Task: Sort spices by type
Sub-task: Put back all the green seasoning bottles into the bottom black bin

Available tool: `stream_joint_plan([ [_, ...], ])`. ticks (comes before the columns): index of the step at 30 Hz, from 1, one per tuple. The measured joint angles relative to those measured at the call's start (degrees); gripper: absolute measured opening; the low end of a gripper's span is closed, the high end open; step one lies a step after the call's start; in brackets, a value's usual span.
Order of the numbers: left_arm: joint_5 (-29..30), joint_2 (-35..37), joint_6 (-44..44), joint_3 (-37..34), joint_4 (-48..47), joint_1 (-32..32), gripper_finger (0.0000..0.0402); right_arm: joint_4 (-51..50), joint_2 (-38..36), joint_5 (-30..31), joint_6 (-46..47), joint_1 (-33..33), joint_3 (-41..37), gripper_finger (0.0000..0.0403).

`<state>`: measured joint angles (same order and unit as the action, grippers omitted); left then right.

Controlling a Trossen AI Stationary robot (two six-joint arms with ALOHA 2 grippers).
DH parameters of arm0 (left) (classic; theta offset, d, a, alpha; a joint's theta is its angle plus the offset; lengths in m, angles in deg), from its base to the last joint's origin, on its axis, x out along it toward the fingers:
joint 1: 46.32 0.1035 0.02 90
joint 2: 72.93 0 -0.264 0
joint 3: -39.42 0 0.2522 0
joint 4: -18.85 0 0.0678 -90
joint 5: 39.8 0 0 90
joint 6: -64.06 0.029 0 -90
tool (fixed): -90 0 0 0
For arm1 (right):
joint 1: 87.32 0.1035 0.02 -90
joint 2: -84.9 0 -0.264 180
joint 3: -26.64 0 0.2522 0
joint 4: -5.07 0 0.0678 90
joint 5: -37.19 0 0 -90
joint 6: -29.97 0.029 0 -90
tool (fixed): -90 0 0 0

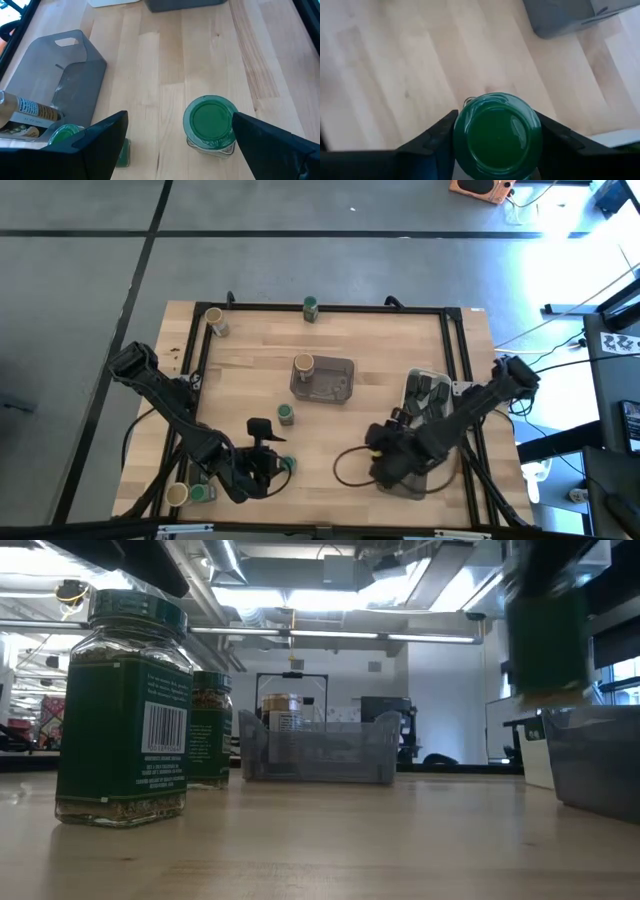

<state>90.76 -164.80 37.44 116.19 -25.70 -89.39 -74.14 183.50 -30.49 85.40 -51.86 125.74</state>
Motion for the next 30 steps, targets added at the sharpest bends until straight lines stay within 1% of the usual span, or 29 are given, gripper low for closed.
stream_joint_plan([
  [4, 0.00, 0.00, 0.23, 0.00, 0.01, -0.02, 0.0354, -1.11, -3.04, -0.60, 1.49, 2.78, 0.02, 0.0204],
  [7, 0.00, 0.00, 0.23, 0.00, 0.01, 0.00, 0.0354, -2.29, -4.00, -0.98, 1.74, 4.88, 0.02, 0.0205],
  [13, 0.00, 0.00, 0.23, 0.00, 0.01, -0.01, 0.0354, -12.42, -3.75, -0.79, 6.91, 7.55, -0.19, 0.0205],
  [17, 0.00, 0.00, 0.24, 0.00, 0.01, 0.00, 0.0354, -11.16, -3.62, 0.44, 6.58, 8.04, -2.78, 0.0206],
  [22, 0.00, 0.00, 0.35, 0.00, 0.00, -0.02, 0.0354, -5.57, -3.62, 0.40, 1.49, 7.48, -7.66, 0.0206],
  [30, 0.07, 0.00, 1.15, 0.00, 0.21, 0.00, 0.0354, 2.00, -3.58, 0.34, -1.88, 5.79, -14.27, 0.0206],
])
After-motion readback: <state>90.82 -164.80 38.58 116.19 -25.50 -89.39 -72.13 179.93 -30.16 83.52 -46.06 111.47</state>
